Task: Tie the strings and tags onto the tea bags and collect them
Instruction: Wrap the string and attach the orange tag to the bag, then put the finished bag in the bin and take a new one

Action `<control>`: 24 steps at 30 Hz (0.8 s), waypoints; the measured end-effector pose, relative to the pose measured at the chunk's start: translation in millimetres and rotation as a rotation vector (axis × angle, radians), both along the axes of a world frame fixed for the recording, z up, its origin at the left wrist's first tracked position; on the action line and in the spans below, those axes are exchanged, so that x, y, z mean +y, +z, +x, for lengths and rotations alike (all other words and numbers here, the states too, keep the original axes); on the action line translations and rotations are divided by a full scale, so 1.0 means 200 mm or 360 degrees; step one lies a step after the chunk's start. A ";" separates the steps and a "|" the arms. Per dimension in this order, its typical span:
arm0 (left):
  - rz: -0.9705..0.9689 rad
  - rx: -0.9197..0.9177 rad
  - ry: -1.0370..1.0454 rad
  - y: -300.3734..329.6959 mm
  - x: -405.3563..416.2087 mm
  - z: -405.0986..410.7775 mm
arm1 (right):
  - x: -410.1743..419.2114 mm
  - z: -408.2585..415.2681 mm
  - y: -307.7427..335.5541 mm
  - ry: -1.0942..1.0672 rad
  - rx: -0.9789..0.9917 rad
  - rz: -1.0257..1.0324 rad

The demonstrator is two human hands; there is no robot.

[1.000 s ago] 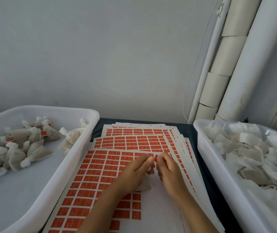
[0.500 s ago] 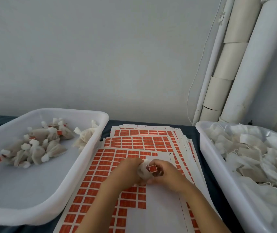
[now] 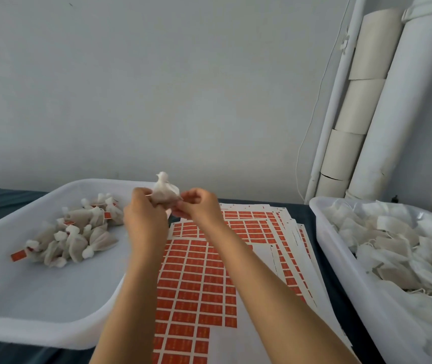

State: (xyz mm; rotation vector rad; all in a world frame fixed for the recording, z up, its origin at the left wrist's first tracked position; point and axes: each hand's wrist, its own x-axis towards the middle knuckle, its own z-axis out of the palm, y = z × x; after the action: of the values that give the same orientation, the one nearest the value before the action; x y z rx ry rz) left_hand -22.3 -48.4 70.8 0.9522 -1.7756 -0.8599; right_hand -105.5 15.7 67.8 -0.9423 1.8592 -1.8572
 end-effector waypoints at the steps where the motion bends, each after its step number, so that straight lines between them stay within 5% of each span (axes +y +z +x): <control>1: -0.0026 -0.0065 0.0058 0.00 -0.03 0.02 | -0.05 0.02 0.00 0.0035 -0.0045 -0.0025; 13: -0.0043 -0.1055 0.0099 -0.03 -0.03 0.08 | -0.15 0.09 -0.10 0.0065 0.0130 0.0172; 24: -0.0281 -0.0722 -0.0194 0.05 0.24 -0.18 | 0.30 -0.19 0.12 -0.0371 0.0186 0.0206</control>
State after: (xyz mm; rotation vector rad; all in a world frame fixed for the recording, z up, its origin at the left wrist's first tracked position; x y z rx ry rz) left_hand -59.1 -0.1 80.8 0.9828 -2.2749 -0.5749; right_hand -143.7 76.0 92.3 -0.8362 2.2136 -1.8156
